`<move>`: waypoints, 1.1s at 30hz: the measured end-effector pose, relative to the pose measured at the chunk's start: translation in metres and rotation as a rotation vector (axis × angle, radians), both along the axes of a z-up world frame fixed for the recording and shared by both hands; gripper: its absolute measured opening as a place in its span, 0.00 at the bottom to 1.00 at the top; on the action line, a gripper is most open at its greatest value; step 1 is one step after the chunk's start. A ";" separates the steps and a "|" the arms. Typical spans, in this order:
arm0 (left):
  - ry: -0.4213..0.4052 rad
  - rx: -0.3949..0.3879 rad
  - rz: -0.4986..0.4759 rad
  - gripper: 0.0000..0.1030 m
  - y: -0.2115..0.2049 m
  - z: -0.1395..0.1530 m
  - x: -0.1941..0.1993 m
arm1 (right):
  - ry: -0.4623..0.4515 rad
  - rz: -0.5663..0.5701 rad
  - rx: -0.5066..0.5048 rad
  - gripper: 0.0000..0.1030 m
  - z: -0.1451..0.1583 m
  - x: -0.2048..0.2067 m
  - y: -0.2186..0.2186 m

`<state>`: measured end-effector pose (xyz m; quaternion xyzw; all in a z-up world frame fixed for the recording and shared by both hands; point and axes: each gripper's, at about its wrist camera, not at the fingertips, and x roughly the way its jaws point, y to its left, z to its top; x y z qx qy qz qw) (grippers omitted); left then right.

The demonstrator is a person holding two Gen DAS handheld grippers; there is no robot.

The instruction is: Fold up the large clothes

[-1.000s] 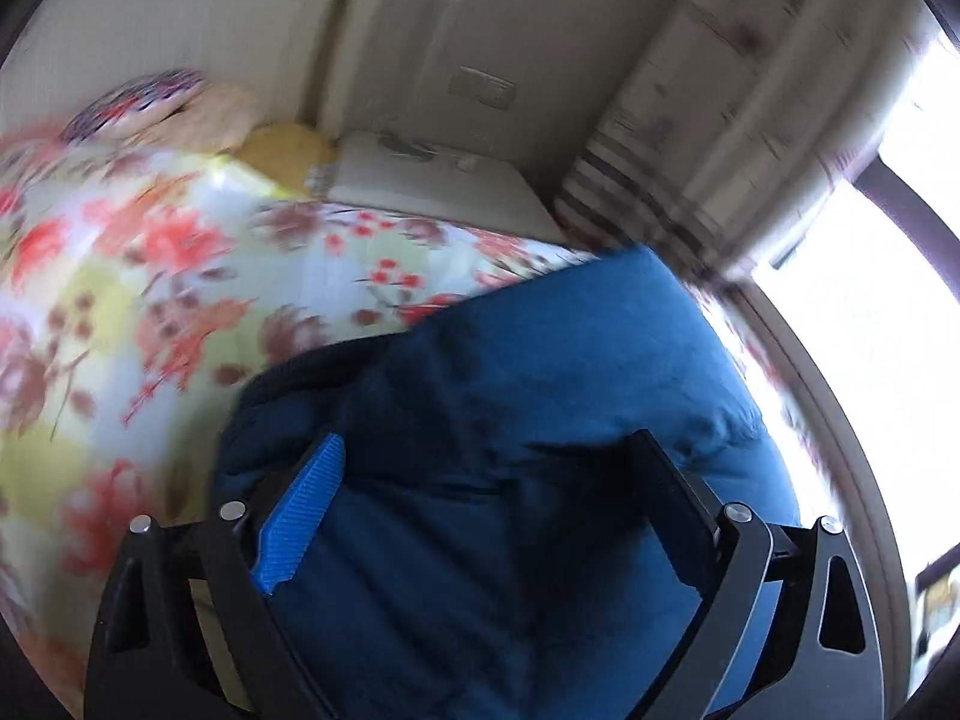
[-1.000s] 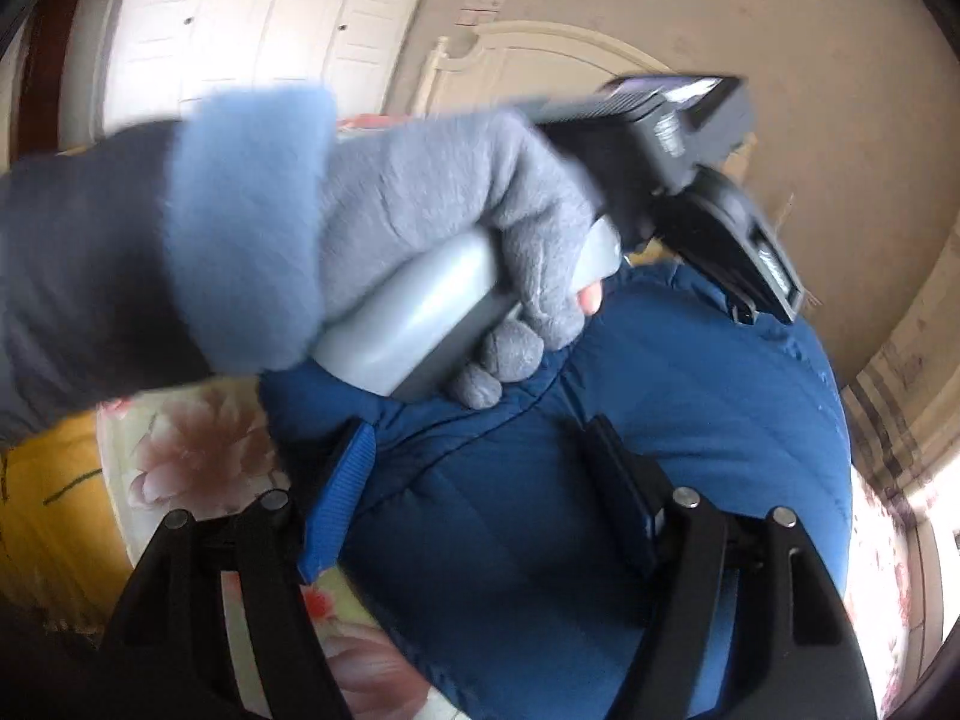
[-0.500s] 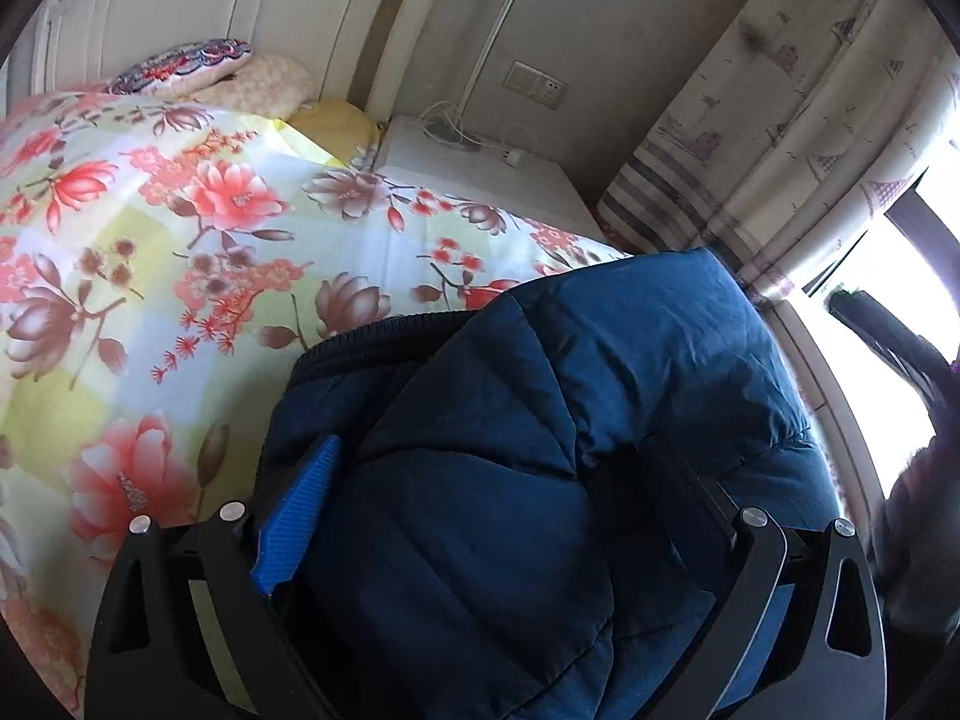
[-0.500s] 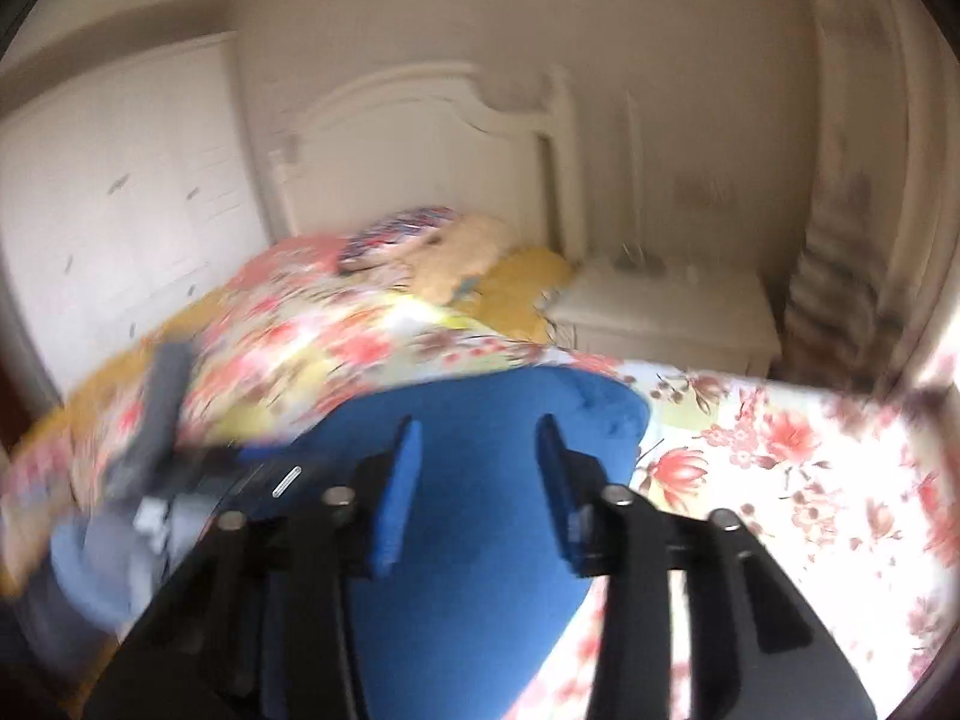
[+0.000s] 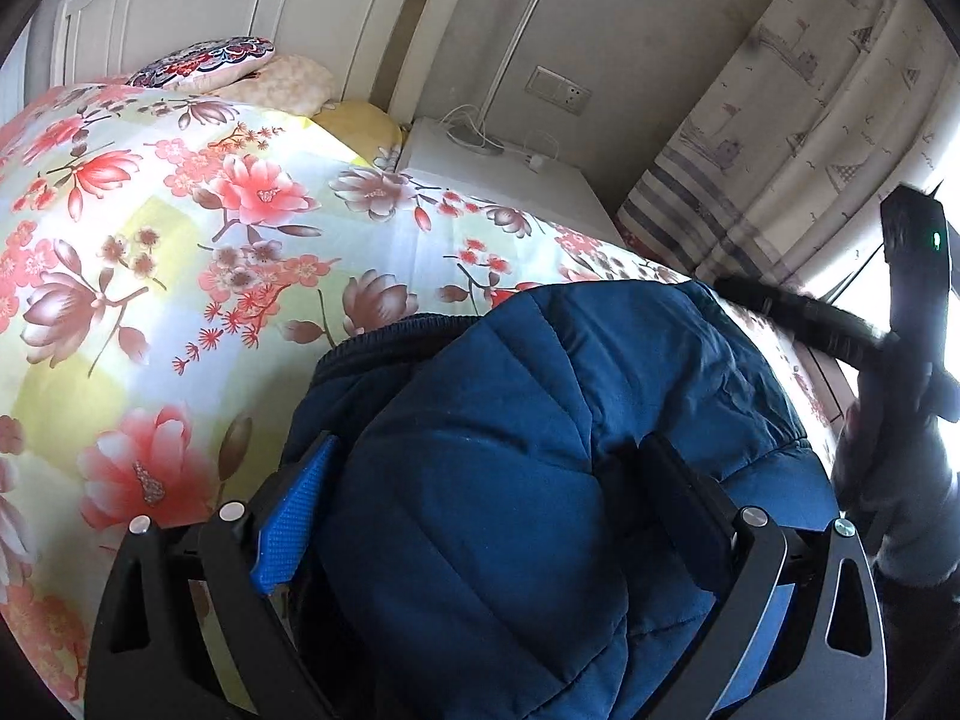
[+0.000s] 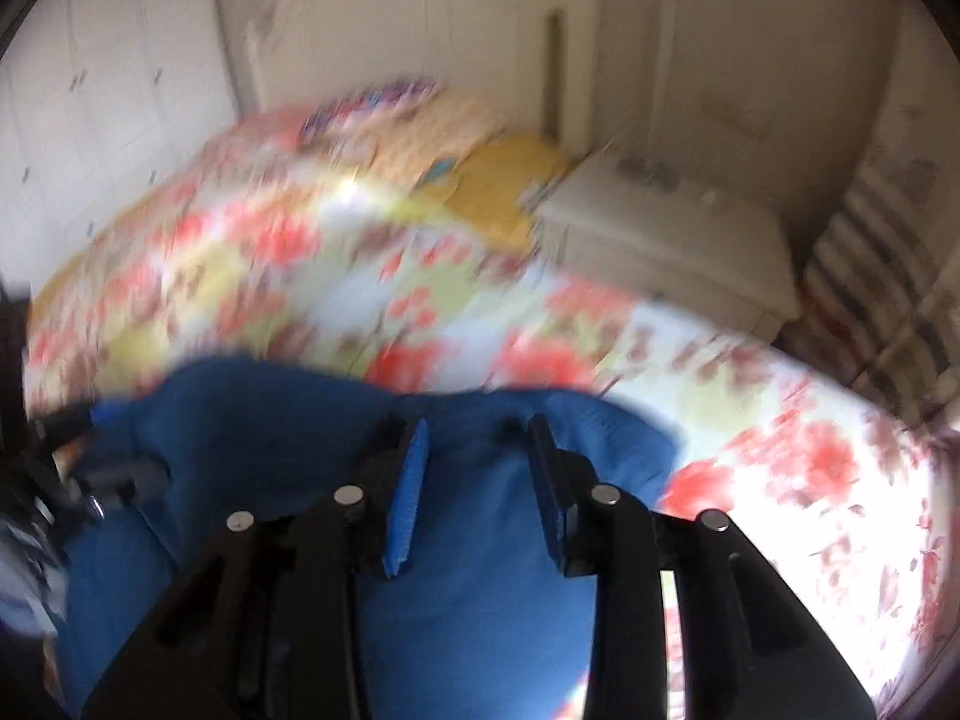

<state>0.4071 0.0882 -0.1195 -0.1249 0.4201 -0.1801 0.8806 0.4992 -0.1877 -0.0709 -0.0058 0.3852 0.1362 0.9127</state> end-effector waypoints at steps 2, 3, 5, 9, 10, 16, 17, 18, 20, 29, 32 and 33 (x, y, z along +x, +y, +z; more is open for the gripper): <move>0.001 0.003 0.002 0.96 -0.001 0.000 0.000 | 0.035 -0.033 -0.010 0.35 -0.008 0.011 -0.006; 0.002 0.005 0.005 0.96 -0.001 0.000 0.000 | 0.112 -0.010 -0.054 0.38 -0.027 0.021 -0.001; 0.005 0.013 0.015 0.96 0.000 0.000 0.001 | 0.136 0.005 -0.016 0.37 -0.043 0.024 0.000; -0.004 0.028 0.013 0.96 -0.002 0.001 -0.001 | 0.116 -0.007 -0.145 0.37 -0.012 0.021 0.010; -0.005 0.032 0.014 0.96 -0.003 0.001 -0.002 | 0.077 -0.008 -0.146 0.37 0.000 0.017 0.013; -0.006 0.037 0.015 0.96 -0.003 0.001 -0.002 | 0.068 0.210 -0.141 0.38 0.021 0.011 0.071; -0.008 0.044 0.018 0.96 -0.003 0.001 -0.002 | 0.140 0.259 -0.187 0.38 0.002 0.016 0.086; -0.010 0.050 0.022 0.96 -0.003 0.001 -0.003 | 0.177 0.278 -0.222 0.38 -0.011 0.019 0.092; -0.005 0.068 0.029 0.96 -0.004 0.000 -0.002 | 0.227 0.293 -0.238 0.38 -0.031 0.028 0.098; 0.035 0.004 0.004 0.96 0.023 0.006 -0.026 | 0.064 0.185 -0.046 0.79 0.013 -0.024 0.061; 0.083 -0.070 -0.029 0.96 0.039 -0.003 -0.042 | 0.039 0.130 0.168 0.86 0.027 -0.074 0.013; 0.093 -0.091 -0.037 0.96 0.043 -0.006 -0.047 | 0.047 0.109 0.216 0.89 0.026 -0.089 -0.001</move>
